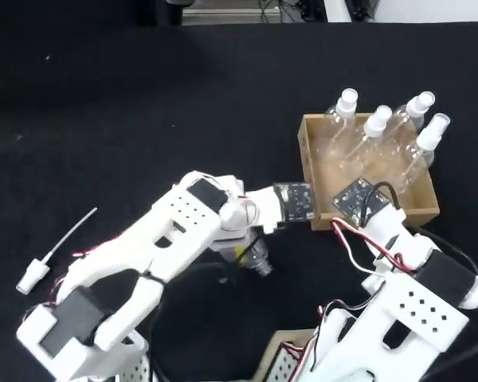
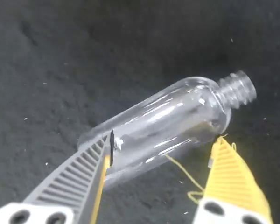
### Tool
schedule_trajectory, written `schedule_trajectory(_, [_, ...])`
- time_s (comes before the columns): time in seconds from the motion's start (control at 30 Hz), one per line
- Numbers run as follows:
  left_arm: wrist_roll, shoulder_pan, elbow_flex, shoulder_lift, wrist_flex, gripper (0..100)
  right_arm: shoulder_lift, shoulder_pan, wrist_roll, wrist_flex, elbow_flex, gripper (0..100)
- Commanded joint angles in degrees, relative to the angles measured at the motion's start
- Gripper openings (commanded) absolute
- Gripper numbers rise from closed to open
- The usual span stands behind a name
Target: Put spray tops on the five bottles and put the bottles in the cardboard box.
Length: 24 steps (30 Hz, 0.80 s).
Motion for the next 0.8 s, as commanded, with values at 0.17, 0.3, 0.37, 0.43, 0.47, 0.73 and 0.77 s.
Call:
schedule_trajectory(0.17, [-0.9,-3.5,-2.5,3.3,-0.9,30,-1.5,0.8,0.7,1.0,-2.4,24.0])
schedule_trajectory(0.3, [-0.8,-4.9,0.0,3.3,-0.8,30,-1.5,0.8,0.7,1.0,-2.4,24.0])
schedule_trajectory(0.37, [-0.4,-5.5,0.8,3.3,-0.7,30,-1.5,0.9,0.7,1.0,-2.4,24.0])
schedule_trajectory(0.43, [2.3,-5.5,1.5,3.3,-0.7,30,-1.6,0.9,0.7,1.0,-2.3,24.0])
schedule_trajectory(0.47, [3.4,-5.1,1.6,3.3,-0.7,30,-1.6,0.9,0.7,1.0,-2.3,24.0])
schedule_trajectory(0.73, [11.3,-1.7,0.0,4.0,-5.9,30,-1.6,0.8,0.7,1.1,-2.3,24.0])
schedule_trajectory(0.77, [10.8,-1.5,0.0,4.1,-6.3,30,-1.6,0.8,0.7,1.1,-2.3,24.0])
